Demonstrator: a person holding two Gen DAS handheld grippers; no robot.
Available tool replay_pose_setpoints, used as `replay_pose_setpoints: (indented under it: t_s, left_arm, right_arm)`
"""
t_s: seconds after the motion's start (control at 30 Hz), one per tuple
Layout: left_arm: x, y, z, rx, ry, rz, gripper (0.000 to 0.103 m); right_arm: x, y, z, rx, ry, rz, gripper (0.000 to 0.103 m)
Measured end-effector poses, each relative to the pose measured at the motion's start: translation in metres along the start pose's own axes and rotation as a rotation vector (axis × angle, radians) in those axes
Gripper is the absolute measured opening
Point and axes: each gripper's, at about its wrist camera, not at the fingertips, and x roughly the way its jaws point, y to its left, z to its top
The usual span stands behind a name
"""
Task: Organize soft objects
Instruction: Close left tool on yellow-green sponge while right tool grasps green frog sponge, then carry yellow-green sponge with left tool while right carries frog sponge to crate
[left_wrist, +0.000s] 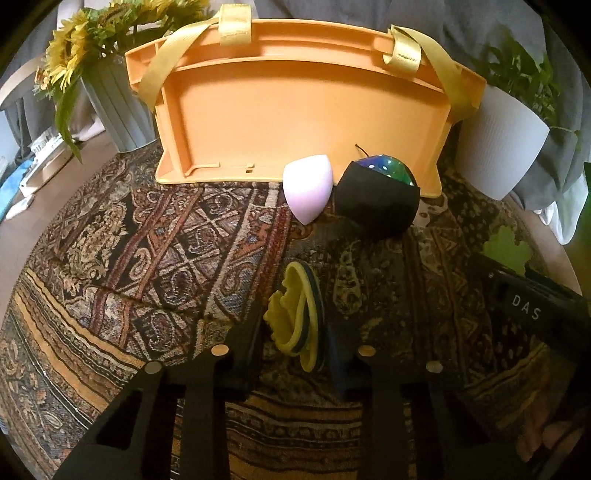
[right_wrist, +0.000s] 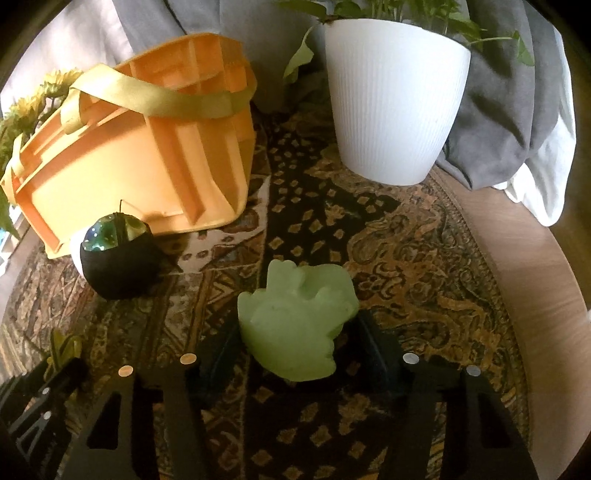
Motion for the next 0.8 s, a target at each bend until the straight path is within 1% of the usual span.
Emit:
replay_pose_setpoints:
  t_s: [0.2, 0.47, 0.8]
  left_arm:
    - [-0.005, 0.006, -0.001, -0.024, -0.007, -0.034, 0.029]
    - [-0.026, 0.016, 0.001, -0.059, -0.043, -0.076, 0.029]
    - [-0.070, 0.025, 0.019, -0.047, -0.133, -0.098, 0.029]
  right_arm:
    - [-0.010, 0.001, -0.003, 0.005, -0.014, 0.027, 0.061]
    - [-0.045, 0.009, -0.002, -0.020, -0.076, 0.058, 0.061]
    - [-0.090, 0.022, 0.008, -0.031, -0.141, 0.109, 0.061]
